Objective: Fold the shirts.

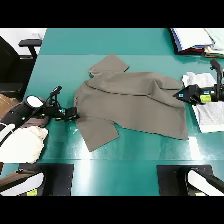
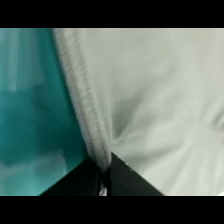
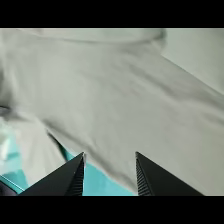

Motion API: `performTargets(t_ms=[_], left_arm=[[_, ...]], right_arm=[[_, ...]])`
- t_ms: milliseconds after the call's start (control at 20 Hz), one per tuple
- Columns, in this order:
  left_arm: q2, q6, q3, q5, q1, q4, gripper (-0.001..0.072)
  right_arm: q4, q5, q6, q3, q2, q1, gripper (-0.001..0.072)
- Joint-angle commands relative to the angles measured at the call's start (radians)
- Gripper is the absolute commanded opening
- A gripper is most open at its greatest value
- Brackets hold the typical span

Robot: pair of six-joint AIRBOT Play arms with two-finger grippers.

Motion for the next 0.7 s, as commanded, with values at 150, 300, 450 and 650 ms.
performTargets(t_ms=[150,300,450,650], left_arm=[[0.058,-0.006,0.127,-0.105,-0.014,0.028,0.0026],[0.106,-0.003,0.132,-0.116,-0.014,0.031,0.0026],[0.106,0.005,0.131,-0.124,-0.014,0.034,0.0026],[0.106,0.010,0.131,-0.133,-0.014,0.039,0.0026]], right_arm=[[-0.263,0.069,0.006,-0.190,0.091,-0.256,0.0368],[-0.434,0.061,0.005,-0.348,0.142,-0.464,0.0507],[-0.365,-0.010,0.004,-0.465,0.142,-0.584,0.0476],[-0.360,-0.063,0.005,-0.503,0.082,-0.556,0.0448]])
